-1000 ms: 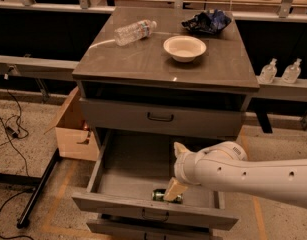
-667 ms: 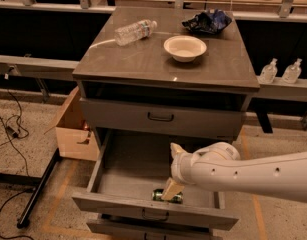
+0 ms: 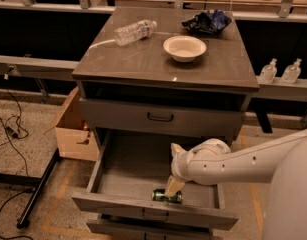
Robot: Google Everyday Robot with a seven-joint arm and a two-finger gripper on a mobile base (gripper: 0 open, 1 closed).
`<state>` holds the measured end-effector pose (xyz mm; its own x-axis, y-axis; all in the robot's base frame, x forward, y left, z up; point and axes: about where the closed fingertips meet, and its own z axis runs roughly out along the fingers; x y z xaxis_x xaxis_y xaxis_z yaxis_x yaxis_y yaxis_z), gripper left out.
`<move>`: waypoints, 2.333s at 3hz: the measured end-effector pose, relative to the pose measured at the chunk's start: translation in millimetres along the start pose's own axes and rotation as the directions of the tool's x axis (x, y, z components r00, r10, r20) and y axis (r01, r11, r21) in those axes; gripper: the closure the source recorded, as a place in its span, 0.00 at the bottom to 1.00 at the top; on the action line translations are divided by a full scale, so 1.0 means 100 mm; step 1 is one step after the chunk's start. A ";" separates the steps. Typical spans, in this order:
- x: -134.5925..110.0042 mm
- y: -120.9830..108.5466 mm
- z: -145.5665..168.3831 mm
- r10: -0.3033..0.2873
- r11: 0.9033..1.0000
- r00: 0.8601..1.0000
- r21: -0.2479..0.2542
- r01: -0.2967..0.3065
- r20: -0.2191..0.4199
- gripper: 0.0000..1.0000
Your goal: Pick green can from middle drawer and place on counter
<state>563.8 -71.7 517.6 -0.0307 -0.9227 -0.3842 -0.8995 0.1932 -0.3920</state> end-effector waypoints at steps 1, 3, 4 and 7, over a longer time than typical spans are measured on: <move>0.12 0.00 0.18 0.006 1.000 1.000 -0.015 -0.006 -0.028 0.00; 0.24 0.21 0.44 0.030 0.998 0.998 -0.062 -0.033 -0.047 0.00; 0.24 0.33 0.54 0.036 0.996 0.998 -0.083 -0.040 -0.047 0.00; 0.16 0.41 0.71 0.041 0.994 0.998 -0.101 -0.044 -0.037 0.00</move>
Offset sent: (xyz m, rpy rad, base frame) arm -0.0112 0.0181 -0.0839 -0.0393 0.0499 -0.0388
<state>557.7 -54.4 435.7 -0.0835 -0.9260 -0.3683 -0.9366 0.1992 -0.2883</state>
